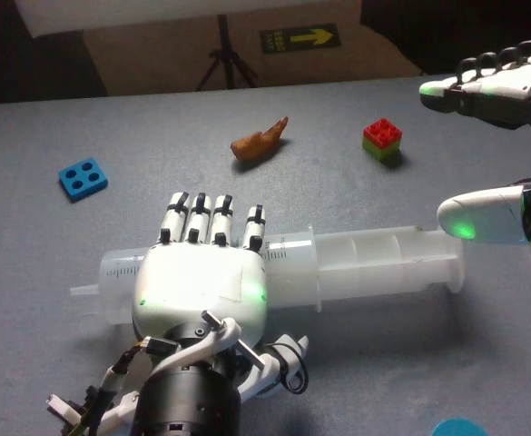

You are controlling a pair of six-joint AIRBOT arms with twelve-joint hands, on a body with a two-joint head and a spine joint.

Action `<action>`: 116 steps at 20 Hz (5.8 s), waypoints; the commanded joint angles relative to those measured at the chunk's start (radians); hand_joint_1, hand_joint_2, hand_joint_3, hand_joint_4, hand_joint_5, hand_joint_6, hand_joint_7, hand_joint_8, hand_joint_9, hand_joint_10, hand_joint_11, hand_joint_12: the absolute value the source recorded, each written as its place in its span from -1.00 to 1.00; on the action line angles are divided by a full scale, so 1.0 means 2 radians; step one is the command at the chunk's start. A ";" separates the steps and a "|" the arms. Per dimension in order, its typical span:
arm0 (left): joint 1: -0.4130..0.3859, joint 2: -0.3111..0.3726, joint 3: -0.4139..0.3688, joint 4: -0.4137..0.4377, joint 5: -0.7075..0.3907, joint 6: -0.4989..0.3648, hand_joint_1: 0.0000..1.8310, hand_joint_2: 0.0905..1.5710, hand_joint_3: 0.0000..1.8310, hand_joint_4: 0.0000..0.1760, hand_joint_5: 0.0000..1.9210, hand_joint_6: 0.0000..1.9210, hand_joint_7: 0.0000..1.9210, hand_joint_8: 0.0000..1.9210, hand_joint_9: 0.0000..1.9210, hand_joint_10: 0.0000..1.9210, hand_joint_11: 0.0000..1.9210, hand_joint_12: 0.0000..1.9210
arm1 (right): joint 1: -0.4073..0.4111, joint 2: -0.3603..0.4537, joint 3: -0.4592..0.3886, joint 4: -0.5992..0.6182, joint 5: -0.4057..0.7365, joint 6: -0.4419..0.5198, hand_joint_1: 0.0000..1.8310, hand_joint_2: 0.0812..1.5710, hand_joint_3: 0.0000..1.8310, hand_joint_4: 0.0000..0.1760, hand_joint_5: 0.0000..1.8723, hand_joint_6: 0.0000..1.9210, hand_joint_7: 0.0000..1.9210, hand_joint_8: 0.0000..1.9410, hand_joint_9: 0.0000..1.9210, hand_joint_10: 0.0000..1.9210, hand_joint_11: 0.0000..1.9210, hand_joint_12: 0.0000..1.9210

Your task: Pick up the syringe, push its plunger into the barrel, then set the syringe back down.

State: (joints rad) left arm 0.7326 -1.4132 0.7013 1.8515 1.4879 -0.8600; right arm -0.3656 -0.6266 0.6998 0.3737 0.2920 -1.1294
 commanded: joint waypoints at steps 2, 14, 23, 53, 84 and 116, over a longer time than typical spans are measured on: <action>0.000 -0.001 0.005 0.054 0.028 0.001 -0.51 0.32 -1.00 -0.27 -0.95 -1.00 -1.00 -1.00 -1.00 -1.00 -1.00 -1.00 | 0.005 0.002 -0.002 -0.002 0.058 0.003 -0.82 0.25 -1.00 -1.00 -0.85 -1.00 -0.85 -1.00 -0.87 -1.00 -1.00 -0.56; 0.009 -0.013 0.046 0.074 -0.011 0.001 -0.52 0.35 -0.99 -0.40 -0.97 -1.00 -1.00 -1.00 -1.00 -1.00 -1.00 -1.00 | 0.002 0.001 -0.005 -0.002 0.061 0.008 -0.80 0.24 -1.00 -1.00 -0.84 -1.00 -0.84 -1.00 -0.85 -1.00 -1.00 -0.44; 0.017 -0.019 0.066 0.087 -0.030 -0.004 -0.50 0.34 -1.00 -0.38 -0.95 -1.00 -1.00 -1.00 -1.00 -1.00 -1.00 -1.00 | 0.002 0.001 -0.006 -0.002 0.064 0.008 -0.79 0.23 -1.00 -1.00 -0.83 -0.99 -0.83 -0.99 -0.85 -0.99 -1.00 -0.49; 0.030 -0.022 0.085 0.096 -0.041 -0.033 0.28 0.50 -1.00 -1.00 -0.22 0.26 -0.08 0.01 -0.10 -0.91 -0.57 0.07 | 0.002 0.002 -0.007 -0.002 0.070 0.010 -0.72 0.21 -1.00 -1.00 -0.84 -0.99 -0.82 -1.00 -0.84 -1.00 -1.00 -0.47; 0.016 0.073 0.107 0.374 -0.250 -0.221 0.50 0.45 -1.00 -1.00 -0.04 -0.02 -0.12 0.28 -0.18 0.49 -0.45 0.50 | -0.004 -0.013 -0.047 0.079 0.212 0.007 -0.74 0.22 -1.00 -1.00 -0.83 -1.00 -0.81 -1.00 -0.84 -1.00 -1.00 -0.47; -0.121 0.170 0.088 0.223 -0.373 -0.124 0.63 0.45 -1.00 -1.00 -0.12 0.05 -0.14 0.27 -0.11 0.39 -0.35 0.72 | -0.042 -0.023 -0.123 0.171 0.352 -0.008 -0.71 0.21 -1.00 -1.00 -0.81 -1.00 -0.81 -1.00 -0.84 -1.00 -1.00 -0.50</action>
State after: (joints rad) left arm 0.5098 -1.0763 0.8795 2.2353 0.6548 -1.1057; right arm -0.4545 -0.6777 0.4583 0.7708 0.8883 -1.1515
